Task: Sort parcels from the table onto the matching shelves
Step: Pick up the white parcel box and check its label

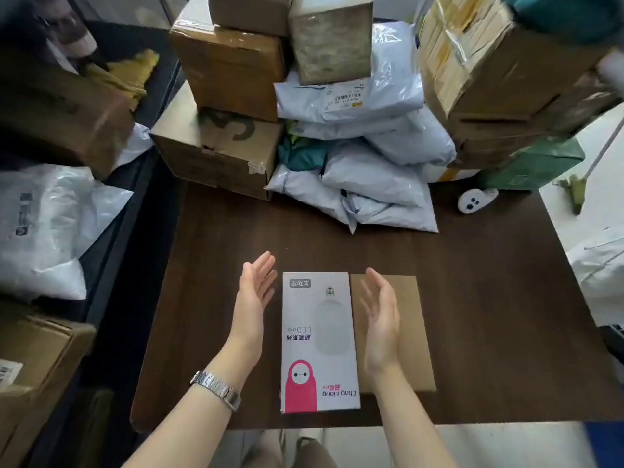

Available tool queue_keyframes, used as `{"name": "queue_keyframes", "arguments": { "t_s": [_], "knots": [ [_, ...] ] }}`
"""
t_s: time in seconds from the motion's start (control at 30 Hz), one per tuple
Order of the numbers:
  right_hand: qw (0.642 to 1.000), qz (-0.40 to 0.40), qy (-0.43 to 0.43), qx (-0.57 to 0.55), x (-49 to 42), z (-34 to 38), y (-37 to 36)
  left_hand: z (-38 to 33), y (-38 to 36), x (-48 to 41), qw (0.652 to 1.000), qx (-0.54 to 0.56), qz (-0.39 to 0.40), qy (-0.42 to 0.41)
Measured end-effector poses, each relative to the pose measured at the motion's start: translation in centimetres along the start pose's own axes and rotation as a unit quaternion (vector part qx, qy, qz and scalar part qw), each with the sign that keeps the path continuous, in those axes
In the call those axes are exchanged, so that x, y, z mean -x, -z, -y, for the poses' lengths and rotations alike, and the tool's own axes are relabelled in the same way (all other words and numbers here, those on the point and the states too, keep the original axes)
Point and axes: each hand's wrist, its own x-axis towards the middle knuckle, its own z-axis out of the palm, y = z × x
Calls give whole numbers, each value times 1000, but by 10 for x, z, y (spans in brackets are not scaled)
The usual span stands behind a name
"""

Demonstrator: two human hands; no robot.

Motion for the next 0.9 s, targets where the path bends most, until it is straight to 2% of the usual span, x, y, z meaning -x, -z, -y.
{"name": "queue_keyframes", "arguments": {
  "t_s": [0.13, 0.27, 0.37, 0.5, 0.7, 0.9],
  "knots": [
    [998, 29, -51, 29, 3, -16, -2, 23, -2, -7, 999, -7, 5, 53],
    [988, 35, -33, 145, 0, -27, 1, 50, -4, -3, 990, -34, 39, 128],
    [978, 44, -34, 201, -8, -27, -2, 64, -4, 1, 988, -51, 52, 136],
    [972, 48, -54, 226, -11, -25, -6, 66, -6, 1, 990, -41, 42, 126],
    [983, 54, -41, 170, -5, -6, -13, 45, 2, 10, 995, -50, 42, 78],
    [986, 100, 78, 106, 6, 68, -40, -41, 12, 25, 998, -53, 40, -16]
  ]
}}
